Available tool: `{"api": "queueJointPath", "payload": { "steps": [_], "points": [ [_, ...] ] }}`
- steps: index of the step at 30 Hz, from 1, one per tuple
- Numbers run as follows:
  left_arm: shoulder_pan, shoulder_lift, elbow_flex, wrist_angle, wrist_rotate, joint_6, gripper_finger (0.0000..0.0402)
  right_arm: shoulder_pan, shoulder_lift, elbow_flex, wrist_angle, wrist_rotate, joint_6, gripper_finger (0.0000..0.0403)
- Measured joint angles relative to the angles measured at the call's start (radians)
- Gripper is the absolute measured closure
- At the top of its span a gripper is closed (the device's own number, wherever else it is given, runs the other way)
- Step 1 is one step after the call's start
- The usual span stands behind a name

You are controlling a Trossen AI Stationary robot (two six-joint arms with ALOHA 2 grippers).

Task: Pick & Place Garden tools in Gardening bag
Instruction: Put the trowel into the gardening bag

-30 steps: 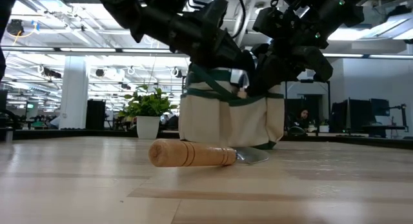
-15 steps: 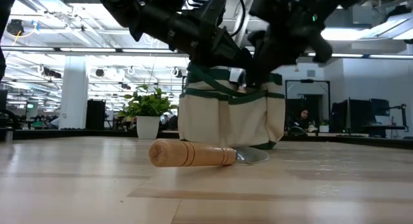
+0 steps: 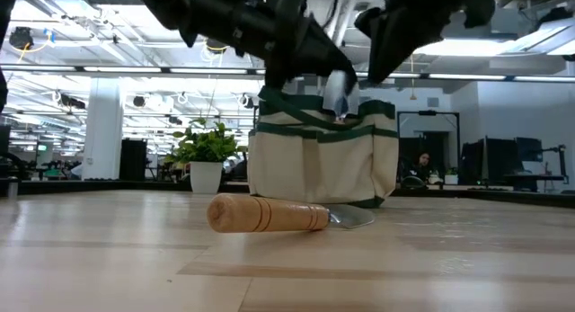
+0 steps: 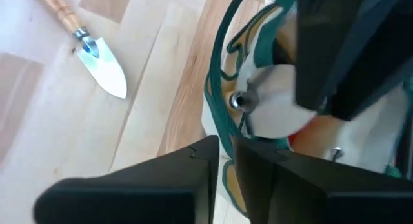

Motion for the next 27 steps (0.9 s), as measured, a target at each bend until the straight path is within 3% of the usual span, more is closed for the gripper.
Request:
{"api": "queueJointPath", "payload": {
  "steps": [7, 12, 16, 21, 25, 27],
  "points": [
    [0.010, -0.128, 0.000, 0.001, -0.005, 0.072, 0.0240, 0.008, -0.072, 0.000, -0.058, -0.002, 0.043, 0.0400],
    [0.005, -0.246, 0.000, -0.050, 0.001, 0.075, 0.0226, 0.024, -0.181, -0.021, -0.050, -0.037, 0.072, 0.0399],
    [-0.013, -0.308, 0.000, -0.173, 0.061, 0.075, 0.0254, 0.061, -0.279, -0.118, 0.099, -0.104, 0.080, 0.0400],
    [-0.074, -0.325, 0.000, -0.223, 0.130, 0.108, 0.0326, 0.117, -0.372, -0.290, 0.325, -0.103, 0.083, 0.0402],
    [-0.142, -0.318, 0.000, -0.269, 0.154, 0.123, 0.0388, 0.149, -0.393, -0.409, 0.506, -0.105, 0.137, 0.0400],
    [-0.178, -0.314, -0.002, -0.313, 0.154, 0.122, 0.0396, 0.159, -0.384, -0.450, 0.577, -0.103, 0.173, 0.0402]
  ]
}}
